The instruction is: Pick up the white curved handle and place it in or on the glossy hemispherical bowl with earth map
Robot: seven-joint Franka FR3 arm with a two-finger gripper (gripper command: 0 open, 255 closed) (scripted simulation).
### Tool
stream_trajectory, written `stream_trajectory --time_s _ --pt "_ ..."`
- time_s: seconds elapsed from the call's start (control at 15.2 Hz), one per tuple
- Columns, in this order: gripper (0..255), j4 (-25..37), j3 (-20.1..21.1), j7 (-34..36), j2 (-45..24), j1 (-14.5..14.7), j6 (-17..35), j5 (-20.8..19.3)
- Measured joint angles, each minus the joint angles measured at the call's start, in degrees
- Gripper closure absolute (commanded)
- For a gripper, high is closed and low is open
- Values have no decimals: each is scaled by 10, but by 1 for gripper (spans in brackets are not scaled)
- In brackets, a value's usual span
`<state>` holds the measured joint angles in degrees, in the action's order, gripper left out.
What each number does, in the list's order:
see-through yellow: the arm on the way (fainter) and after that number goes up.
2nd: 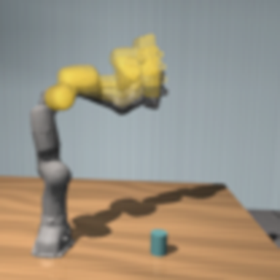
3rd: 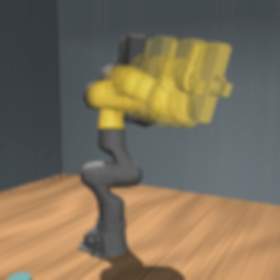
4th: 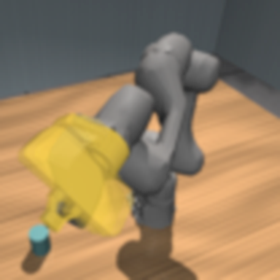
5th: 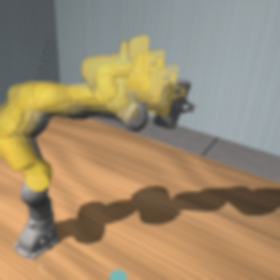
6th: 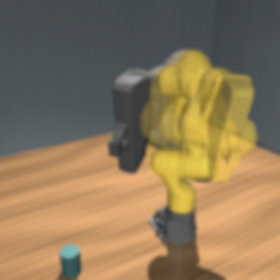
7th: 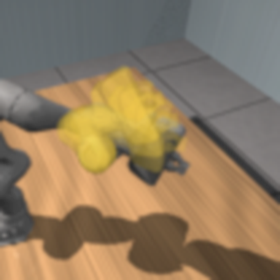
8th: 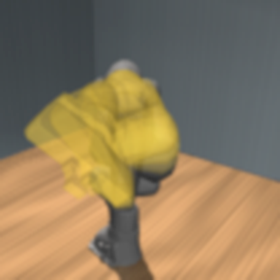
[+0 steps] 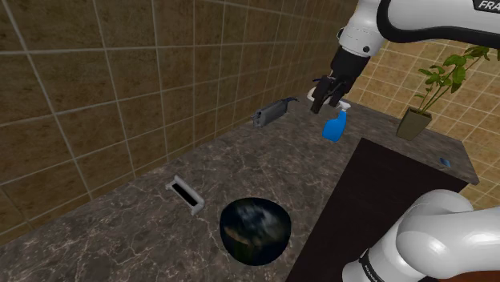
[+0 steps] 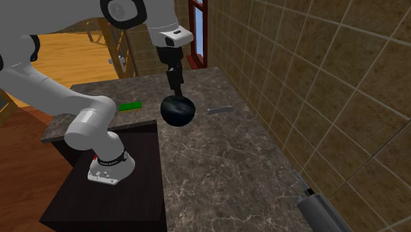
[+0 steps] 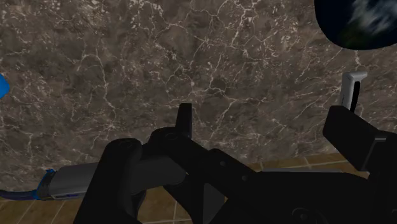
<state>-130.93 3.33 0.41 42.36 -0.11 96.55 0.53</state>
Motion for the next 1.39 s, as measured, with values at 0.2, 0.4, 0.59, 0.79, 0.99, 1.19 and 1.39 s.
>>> stream_trajectory --time_s 0.2,0.4,0.59,0.79,0.99,1.19,1.39 --pt "0 -5 9 8 -15 4 17 6" --pt "0 -16 26 22 -46 12 51 17" --pt "0 -12 48 41 -94 20 87 27" --pt "0 -13 66 56 -136 27 123 35" --pt "0 -7 85 72 -185 34 160 40" --pt "0 8 104 90 -244 40 196 40" --pt "0 31 122 109 -300 46 221 36"
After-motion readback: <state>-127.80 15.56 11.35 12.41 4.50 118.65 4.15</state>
